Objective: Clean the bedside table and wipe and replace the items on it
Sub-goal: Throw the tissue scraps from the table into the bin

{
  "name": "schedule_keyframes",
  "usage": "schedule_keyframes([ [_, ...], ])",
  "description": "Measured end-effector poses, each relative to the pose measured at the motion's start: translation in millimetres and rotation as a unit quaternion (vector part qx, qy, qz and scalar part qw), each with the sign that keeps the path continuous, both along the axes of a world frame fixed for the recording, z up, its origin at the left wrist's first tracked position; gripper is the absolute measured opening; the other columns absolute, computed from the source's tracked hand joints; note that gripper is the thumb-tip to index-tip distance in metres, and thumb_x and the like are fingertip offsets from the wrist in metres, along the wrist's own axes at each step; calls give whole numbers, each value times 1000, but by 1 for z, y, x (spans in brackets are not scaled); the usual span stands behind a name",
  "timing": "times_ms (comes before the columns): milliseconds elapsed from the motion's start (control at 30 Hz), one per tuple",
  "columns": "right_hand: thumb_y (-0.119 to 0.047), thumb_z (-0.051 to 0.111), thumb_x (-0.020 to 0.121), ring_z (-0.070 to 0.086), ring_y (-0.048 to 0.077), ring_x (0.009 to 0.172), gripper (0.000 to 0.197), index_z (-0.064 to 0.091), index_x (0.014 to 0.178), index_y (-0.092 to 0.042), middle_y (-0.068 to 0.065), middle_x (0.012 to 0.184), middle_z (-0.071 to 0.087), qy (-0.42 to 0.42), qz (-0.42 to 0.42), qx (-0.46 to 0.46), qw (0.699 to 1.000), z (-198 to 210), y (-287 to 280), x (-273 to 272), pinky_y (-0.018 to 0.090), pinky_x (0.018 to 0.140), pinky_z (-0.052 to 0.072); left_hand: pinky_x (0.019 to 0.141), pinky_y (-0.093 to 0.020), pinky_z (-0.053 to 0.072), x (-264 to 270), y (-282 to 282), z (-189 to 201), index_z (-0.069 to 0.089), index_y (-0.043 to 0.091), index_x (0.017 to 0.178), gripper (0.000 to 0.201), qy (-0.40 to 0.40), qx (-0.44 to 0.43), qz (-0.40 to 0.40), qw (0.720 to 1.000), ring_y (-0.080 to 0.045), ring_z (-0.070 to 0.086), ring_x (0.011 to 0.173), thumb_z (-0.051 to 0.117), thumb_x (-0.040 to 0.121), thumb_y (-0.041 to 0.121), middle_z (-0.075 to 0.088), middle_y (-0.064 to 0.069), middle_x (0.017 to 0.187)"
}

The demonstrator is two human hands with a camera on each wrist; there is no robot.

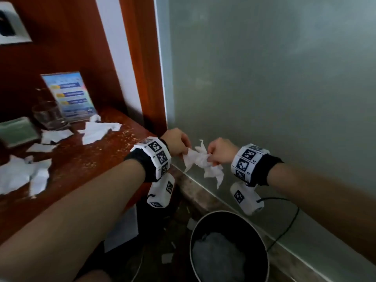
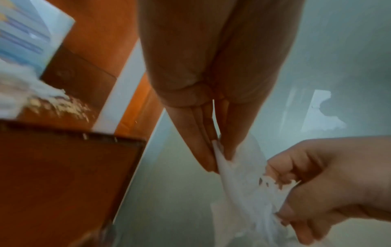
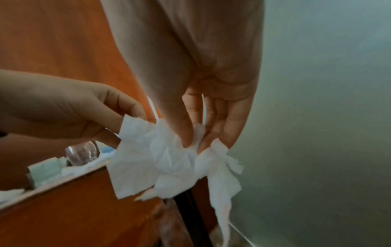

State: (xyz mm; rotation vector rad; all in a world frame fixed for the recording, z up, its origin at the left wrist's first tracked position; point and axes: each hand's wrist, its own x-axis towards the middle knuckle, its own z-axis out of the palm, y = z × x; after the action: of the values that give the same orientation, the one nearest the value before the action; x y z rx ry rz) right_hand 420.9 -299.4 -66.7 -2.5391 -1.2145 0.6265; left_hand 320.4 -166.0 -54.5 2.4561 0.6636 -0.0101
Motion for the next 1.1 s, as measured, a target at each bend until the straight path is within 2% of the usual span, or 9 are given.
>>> schedule_keyframes([
  [133, -9, 62, 81, 61, 22, 82, 24, 69, 101, 3, 14, 85, 63, 22, -25, -60, 998, -46, -39, 4, 29, 68, 49, 43, -5, 43, 18, -37, -45, 72, 3, 96, 19, 73, -32, -54, 995, -8, 55, 61, 63, 80, -1, 66, -9, 87],
  [267, -8, 61, 84, 61, 23, 77, 27, 67, 104, 8, 14, 81, 61, 72, -50, -90, 992, -86, -66, 1, 39, 81, 53, 37, -6, 41, 22, -70, -94, 69, -2, 101, 22, 147, -64, -87, 983, -7, 53, 56, 62, 81, -3, 68, -16, 94],
  [367, -10, 60, 86, 66, 33, 96, 29, 65, 109, 7, 22, 96, 67, 63, -30, -134, 988, -107, -78, -5, 38, 85, 53, 49, -14, 45, 19, -86, -123, 70, 0, 102, 23, 178, -40, -125, 975, -14, 55, 68, 63, 80, 0, 69, -16, 102],
  [500, -15, 58, 89, 63, 24, 90, 31, 63, 115, 2, 17, 98, 64, 60, 12, -232, 971, -135, -97, -14, 15, 49, 45, 50, -4, 39, 13, -100, -148, 70, 5, 102, 21, 234, -40, -190, 953, -3, 48, 63, 65, 82, 6, 65, -5, 91],
  [600, -16, 63, 86, 64, 25, 107, 37, 59, 122, -6, 13, 116, 65, 60, 17, -252, 966, -147, -109, -18, 23, 70, 44, 76, -16, 49, 9, -99, -155, 73, 9, 103, 23, 269, -58, -216, 937, -8, 57, 84, 67, 81, 11, 70, -3, 102],
  [800, -29, 58, 88, 67, 28, 90, 41, 61, 122, -6, 13, 109, 69, 25, 57, -258, 964, -122, -93, -12, 34, 86, 53, 84, -28, 48, 15, -74, -124, 74, 18, 87, 8, 209, -44, -171, 962, -19, 62, 92, 68, 81, 19, 71, -5, 99],
  [900, -29, 58, 87, 64, 26, 78, 38, 63, 114, -2, 8, 95, 67, -4, 51, -215, 975, -90, -64, -4, 32, 76, 53, 80, -25, 44, 21, -52, -89, 71, 11, 105, 22, 152, -16, -125, 980, -21, 62, 102, 65, 86, 21, 69, -5, 109],
  [1000, -25, 58, 90, 48, 15, 54, 33, 65, 113, -2, 8, 86, 55, -30, 54, -142, 988, -45, -26, 0, 25, 55, 42, 79, -24, 46, 17, -27, -46, 71, 9, 102, 22, 66, -1, -72, 995, -20, 66, 92, 66, 85, 22, 71, -10, 104],
  [1100, -27, 61, 89, 53, 18, 62, 30, 68, 110, -7, 10, 85, 60, -45, 59, -66, 995, -2, 14, -1, 24, 53, 40, 79, -22, 47, 1, -1, -5, 71, 10, 99, 20, -10, 22, -13, 1000, -15, 63, 80, 66, 85, 22, 73, -12, 96],
])
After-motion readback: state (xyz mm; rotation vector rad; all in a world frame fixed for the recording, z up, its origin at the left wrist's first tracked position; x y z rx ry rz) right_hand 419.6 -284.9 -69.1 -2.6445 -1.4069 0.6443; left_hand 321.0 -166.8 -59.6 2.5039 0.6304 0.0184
